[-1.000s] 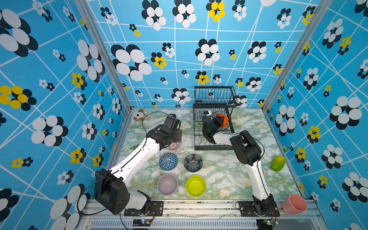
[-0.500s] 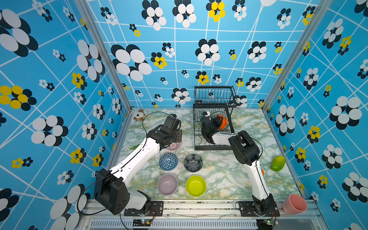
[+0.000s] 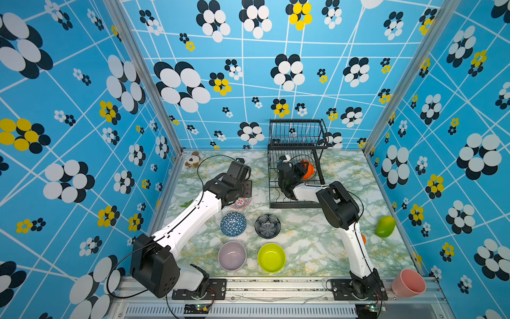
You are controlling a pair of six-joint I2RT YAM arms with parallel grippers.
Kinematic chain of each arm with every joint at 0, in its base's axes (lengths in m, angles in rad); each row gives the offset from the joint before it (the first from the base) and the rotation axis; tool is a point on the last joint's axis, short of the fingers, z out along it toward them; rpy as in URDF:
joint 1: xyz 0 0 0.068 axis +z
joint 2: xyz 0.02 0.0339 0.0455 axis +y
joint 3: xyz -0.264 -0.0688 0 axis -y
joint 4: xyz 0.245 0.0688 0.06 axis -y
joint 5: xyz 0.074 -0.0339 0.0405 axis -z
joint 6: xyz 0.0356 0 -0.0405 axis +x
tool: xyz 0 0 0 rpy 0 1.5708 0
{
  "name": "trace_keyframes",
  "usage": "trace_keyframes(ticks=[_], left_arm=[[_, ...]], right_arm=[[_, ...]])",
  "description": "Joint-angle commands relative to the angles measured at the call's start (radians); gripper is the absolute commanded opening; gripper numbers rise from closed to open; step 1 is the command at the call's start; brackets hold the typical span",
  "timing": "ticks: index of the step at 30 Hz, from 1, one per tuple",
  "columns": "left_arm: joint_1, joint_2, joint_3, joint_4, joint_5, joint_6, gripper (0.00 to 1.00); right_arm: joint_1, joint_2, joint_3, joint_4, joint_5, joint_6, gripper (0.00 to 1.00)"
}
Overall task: Load bowls into a dish rack
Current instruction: Place the bowl in the dish rack.
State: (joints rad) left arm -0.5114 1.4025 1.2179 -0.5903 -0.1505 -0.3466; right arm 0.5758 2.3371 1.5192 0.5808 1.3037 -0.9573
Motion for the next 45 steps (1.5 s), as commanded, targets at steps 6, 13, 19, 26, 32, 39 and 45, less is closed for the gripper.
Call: trace_keyframes(ticks=[6,13,19,26,32,39,45], left_arm=[[-0.009,-0.013,-0.016,-0.008,-0.017,0.014,0.57],[-0.009,-0.016,-0.017,-0.008,-0.025,0.014,0.58],[-0.010,-0.019,-0.016,-0.009,-0.028,0.014,0.58],[-0.011,-0.018,-0.017,-0.011,-0.042,0.007,0.59],[-0.011,-0.017,-0.016,-0.013,-0.049,0.006,0.59],[-0.012,-0.016,-0.018,-0.011,-0.058,0.005,0.59],[-0.012,-0.015,-0.018,-0.013,-0.065,0.005,0.59]], right_arm=[[0.023,-0.018,0.009,-0.005,0.004,0.013,0.45],[0.042,-0.029,0.005,-0.007,0.001,0.021,0.54],[0.062,-0.048,-0.001,-0.040,0.001,0.059,0.62],[0.089,-0.086,-0.023,-0.067,-0.001,0.094,0.70],[0.115,-0.145,-0.053,-0.162,-0.010,0.188,0.80],[0.141,-0.242,-0.090,-0.329,-0.041,0.340,0.84],[0.153,-0.328,-0.107,-0.511,-0.106,0.505,0.86]])
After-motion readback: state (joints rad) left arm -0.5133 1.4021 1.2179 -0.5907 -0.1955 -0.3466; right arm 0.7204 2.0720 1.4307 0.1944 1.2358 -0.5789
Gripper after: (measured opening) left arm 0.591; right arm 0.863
